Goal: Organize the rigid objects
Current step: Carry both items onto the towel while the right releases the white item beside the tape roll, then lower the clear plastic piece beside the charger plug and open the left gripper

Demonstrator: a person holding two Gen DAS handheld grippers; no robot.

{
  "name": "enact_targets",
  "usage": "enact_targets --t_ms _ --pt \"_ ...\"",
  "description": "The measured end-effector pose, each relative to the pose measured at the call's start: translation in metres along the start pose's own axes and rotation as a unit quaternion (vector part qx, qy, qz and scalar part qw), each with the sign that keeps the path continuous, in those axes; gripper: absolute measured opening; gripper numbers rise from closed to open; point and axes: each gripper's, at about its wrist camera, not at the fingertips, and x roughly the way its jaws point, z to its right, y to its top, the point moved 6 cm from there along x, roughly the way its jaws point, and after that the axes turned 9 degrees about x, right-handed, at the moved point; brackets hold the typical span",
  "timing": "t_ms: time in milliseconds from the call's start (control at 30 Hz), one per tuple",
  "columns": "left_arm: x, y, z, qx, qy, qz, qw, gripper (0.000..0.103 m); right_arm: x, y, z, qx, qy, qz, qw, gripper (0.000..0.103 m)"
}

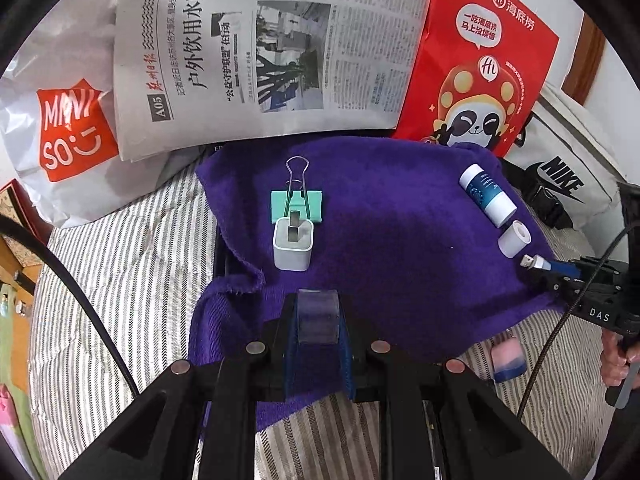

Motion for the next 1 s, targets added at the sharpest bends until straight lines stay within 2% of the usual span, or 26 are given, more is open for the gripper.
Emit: enact_targets --t_ms 233,467,567,600,667,800,1000 --pt "0.007 0.000 -0.007 -0.006 -0.001 -0.007 1.0000 0.017 0.013 0.003 -0.007 -0.015 -0.021 -0.020 0.999 0.028" --pt "0.013 0.000 -0.013 -0.010 0.002 -0.019 0.9998 0.017 0.013 0.003 -0.007 -0.017 -0.015 -0.023 0.999 0.028" --pt "0.015 -0.001 -0.016 -0.014 0.004 -0.022 0.9997 0.017 0.011 0.003 -0.008 -0.020 -0.007 -0.024 0.999 0.034" --pt "0.016 -0.001 -0.017 -0.015 0.003 -0.022 0.9996 0.017 0.010 0.003 -0.008 -0.021 -0.008 -0.020 1.000 0.036" --pt "0.019 -0.002 -0.019 -0.021 0.003 -0.025 0.9994 0.017 0.005 0.003 -0.008 -0.023 -0.011 -0.013 1.000 0.047" --pt "0.026 -0.002 -0.020 -0.025 0.003 -0.031 0.9992 0.017 -0.010 -0.002 -0.008 -0.005 -0.005 0.005 1.000 0.048" --pt "0.032 0.002 -0.018 -0.040 -0.016 -0.027 0.9987 0.017 -0.035 -0.014 -0.007 0.005 -0.016 0.043 0.999 0.048"
